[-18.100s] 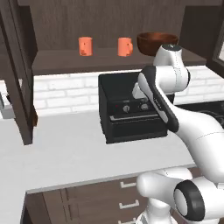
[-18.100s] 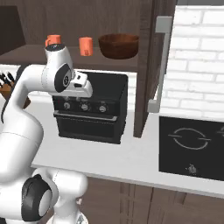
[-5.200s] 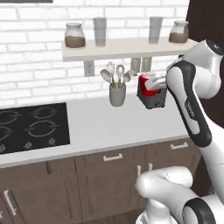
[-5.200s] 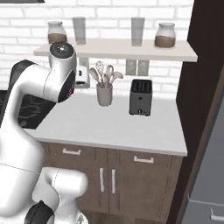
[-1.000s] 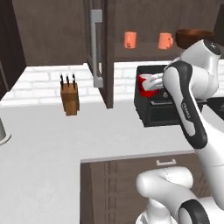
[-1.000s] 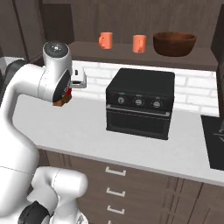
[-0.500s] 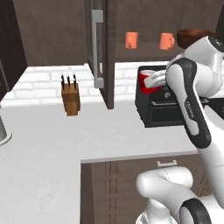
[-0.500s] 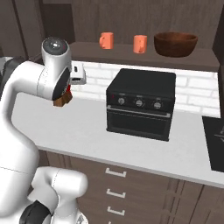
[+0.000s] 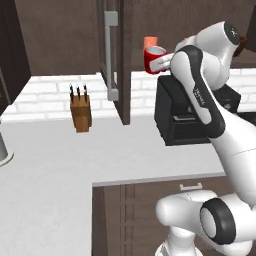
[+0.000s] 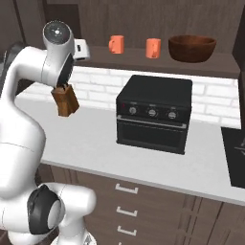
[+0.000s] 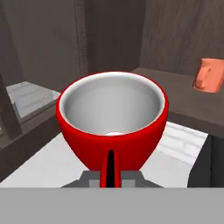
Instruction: Gather all objects into one cabinet and sort the glasses and bowls to opposite sides.
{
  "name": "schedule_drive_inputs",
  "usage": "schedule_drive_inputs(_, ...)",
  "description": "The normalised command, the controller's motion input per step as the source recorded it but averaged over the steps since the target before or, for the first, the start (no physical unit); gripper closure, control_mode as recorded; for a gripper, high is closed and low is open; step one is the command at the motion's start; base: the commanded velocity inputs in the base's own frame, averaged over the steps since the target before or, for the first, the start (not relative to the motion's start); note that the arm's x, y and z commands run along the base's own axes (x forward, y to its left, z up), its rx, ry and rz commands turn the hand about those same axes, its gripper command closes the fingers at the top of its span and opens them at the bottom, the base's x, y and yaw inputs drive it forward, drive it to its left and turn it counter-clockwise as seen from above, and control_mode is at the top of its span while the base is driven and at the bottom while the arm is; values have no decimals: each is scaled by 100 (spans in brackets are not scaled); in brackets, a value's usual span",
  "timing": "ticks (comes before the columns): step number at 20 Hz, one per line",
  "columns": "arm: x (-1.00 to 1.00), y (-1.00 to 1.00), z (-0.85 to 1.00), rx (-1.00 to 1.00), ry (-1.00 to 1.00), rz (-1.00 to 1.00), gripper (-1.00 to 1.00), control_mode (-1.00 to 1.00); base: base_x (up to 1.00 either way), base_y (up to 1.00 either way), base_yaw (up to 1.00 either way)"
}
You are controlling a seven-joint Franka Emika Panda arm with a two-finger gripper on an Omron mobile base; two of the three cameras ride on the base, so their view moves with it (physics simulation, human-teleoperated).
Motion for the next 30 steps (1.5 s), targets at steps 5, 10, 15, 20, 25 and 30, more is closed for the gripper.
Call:
schedule_drive_inputs(5, 100, 15, 14, 0, 0, 4, 100, -100, 0, 0, 0)
schedule_drive_inputs(10, 100, 11, -14, -3, 1, 6, 100, -100, 0, 0, 0)
schedule_drive_inputs(15, 99, 0, -16, -1, 0, 3, 100, -100, 0, 0, 0)
schedule_drive_inputs(20, 74, 7, -14, -4, 2, 0, 100, -100, 0, 0, 0)
schedule_drive_inputs(25, 70, 4, -12, -6, 8, 0, 100, -100, 0, 0, 0)
schedule_drive_inputs(30, 50, 2, -10, -1, 11, 0, 100, -100, 0, 0, 0)
